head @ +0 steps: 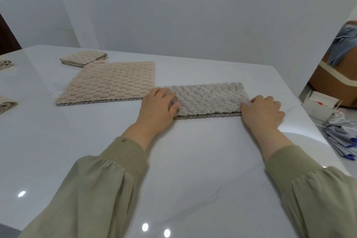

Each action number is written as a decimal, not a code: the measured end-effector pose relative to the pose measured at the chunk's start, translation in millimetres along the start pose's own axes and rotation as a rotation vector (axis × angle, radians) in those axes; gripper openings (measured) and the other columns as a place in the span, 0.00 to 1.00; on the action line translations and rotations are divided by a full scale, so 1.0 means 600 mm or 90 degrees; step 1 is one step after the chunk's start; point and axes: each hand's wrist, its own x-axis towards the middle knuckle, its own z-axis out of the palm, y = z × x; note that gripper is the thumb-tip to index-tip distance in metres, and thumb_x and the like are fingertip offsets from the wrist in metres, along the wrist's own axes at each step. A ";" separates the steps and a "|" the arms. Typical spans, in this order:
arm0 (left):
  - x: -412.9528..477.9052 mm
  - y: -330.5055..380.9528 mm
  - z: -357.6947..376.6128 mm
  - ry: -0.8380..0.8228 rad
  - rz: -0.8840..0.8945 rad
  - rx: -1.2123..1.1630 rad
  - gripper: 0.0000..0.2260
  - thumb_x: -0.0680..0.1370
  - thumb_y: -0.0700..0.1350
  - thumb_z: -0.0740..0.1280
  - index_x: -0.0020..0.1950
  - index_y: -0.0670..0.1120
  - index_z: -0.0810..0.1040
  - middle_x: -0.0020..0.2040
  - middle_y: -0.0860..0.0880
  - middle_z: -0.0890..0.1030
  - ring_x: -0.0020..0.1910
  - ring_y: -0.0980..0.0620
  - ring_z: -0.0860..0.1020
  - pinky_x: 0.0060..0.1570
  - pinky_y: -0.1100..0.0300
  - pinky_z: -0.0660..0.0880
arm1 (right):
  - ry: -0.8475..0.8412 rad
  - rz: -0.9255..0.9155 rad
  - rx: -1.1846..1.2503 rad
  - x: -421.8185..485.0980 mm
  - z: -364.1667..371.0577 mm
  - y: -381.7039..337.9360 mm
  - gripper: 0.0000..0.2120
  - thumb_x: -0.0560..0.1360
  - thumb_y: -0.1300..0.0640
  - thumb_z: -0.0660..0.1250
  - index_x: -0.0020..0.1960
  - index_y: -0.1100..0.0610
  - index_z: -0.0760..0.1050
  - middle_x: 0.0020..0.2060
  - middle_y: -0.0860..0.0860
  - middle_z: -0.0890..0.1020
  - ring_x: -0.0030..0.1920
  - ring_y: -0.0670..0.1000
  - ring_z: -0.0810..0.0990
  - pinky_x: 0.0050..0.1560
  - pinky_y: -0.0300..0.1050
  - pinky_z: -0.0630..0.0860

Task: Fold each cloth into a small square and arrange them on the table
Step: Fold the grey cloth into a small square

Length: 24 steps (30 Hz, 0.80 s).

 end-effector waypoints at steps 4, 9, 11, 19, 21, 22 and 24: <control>-0.003 0.000 0.007 -0.172 -0.052 0.043 0.26 0.81 0.59 0.49 0.77 0.52 0.52 0.78 0.51 0.49 0.77 0.48 0.44 0.74 0.45 0.46 | 0.004 0.005 0.020 0.007 0.003 0.004 0.16 0.77 0.51 0.57 0.58 0.59 0.74 0.57 0.59 0.74 0.60 0.61 0.68 0.57 0.54 0.64; -0.004 0.001 0.003 -0.198 -0.062 0.047 0.28 0.80 0.61 0.49 0.77 0.54 0.49 0.78 0.52 0.46 0.77 0.50 0.41 0.73 0.44 0.43 | 0.044 -0.002 0.040 0.013 0.001 0.008 0.10 0.77 0.54 0.60 0.52 0.56 0.77 0.53 0.56 0.78 0.58 0.60 0.70 0.55 0.53 0.64; -0.004 0.001 0.002 -0.208 -0.072 0.046 0.28 0.80 0.62 0.48 0.77 0.54 0.48 0.78 0.52 0.45 0.76 0.50 0.40 0.73 0.43 0.43 | 0.083 0.011 0.081 0.015 -0.007 0.008 0.07 0.76 0.56 0.61 0.49 0.56 0.77 0.51 0.56 0.78 0.57 0.59 0.70 0.55 0.53 0.63; -0.004 0.006 -0.002 -0.140 -0.054 0.053 0.28 0.79 0.60 0.52 0.77 0.53 0.51 0.78 0.52 0.48 0.76 0.49 0.41 0.72 0.42 0.42 | 0.101 -0.128 0.044 -0.001 0.000 -0.013 0.18 0.74 0.58 0.59 0.64 0.59 0.68 0.64 0.58 0.71 0.65 0.60 0.66 0.67 0.61 0.56; -0.003 0.009 -0.002 -0.130 -0.035 0.046 0.26 0.80 0.59 0.51 0.77 0.53 0.53 0.78 0.53 0.50 0.77 0.49 0.41 0.72 0.43 0.41 | 0.009 -0.198 -0.017 -0.008 0.011 -0.024 0.21 0.78 0.56 0.53 0.70 0.58 0.63 0.70 0.56 0.67 0.71 0.58 0.62 0.70 0.65 0.50; -0.003 0.011 -0.002 -0.134 -0.036 0.039 0.25 0.80 0.58 0.51 0.76 0.54 0.55 0.78 0.53 0.52 0.77 0.50 0.42 0.72 0.43 0.41 | -0.053 -0.188 -0.054 -0.009 0.015 -0.026 0.22 0.79 0.54 0.49 0.72 0.58 0.61 0.71 0.55 0.65 0.72 0.56 0.60 0.70 0.66 0.47; -0.002 0.012 -0.004 -0.121 -0.050 0.013 0.23 0.81 0.58 0.50 0.75 0.53 0.59 0.77 0.54 0.57 0.77 0.50 0.46 0.73 0.43 0.42 | -0.100 -0.148 -0.084 -0.005 0.017 -0.025 0.22 0.79 0.53 0.46 0.71 0.58 0.62 0.71 0.53 0.66 0.73 0.56 0.59 0.70 0.68 0.46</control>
